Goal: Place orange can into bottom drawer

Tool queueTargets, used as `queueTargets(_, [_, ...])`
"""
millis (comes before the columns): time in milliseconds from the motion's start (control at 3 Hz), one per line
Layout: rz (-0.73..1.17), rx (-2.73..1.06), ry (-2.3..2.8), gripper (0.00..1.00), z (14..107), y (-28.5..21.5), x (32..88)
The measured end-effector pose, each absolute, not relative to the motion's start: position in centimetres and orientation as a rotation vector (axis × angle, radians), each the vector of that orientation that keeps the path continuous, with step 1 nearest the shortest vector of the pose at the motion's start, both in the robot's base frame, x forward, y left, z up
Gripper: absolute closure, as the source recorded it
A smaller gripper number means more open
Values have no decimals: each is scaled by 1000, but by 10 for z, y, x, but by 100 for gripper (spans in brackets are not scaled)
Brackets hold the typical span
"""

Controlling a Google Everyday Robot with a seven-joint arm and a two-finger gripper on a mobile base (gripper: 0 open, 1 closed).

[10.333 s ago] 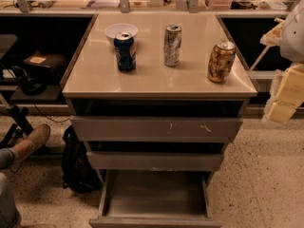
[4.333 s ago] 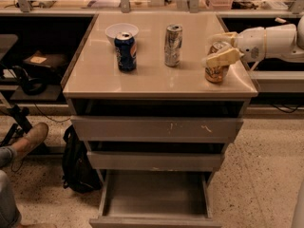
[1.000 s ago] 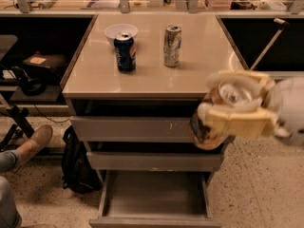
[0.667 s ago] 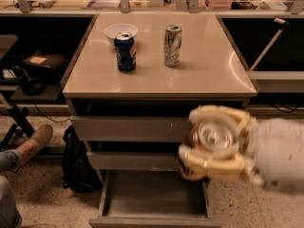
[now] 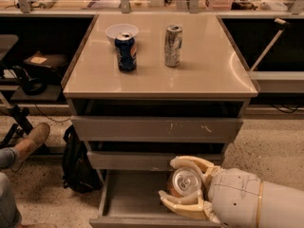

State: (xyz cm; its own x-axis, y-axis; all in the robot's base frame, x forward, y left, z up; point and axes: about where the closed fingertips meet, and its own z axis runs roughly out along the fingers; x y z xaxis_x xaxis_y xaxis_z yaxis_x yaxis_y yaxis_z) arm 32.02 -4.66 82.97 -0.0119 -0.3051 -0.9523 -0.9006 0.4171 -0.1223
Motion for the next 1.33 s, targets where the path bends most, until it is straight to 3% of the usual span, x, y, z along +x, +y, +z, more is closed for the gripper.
queueTargets(667, [608, -1120, 1594, 100, 808, -49, 327])
queueTargets(1333, [491, -1189, 1612, 100, 683, -63, 405])
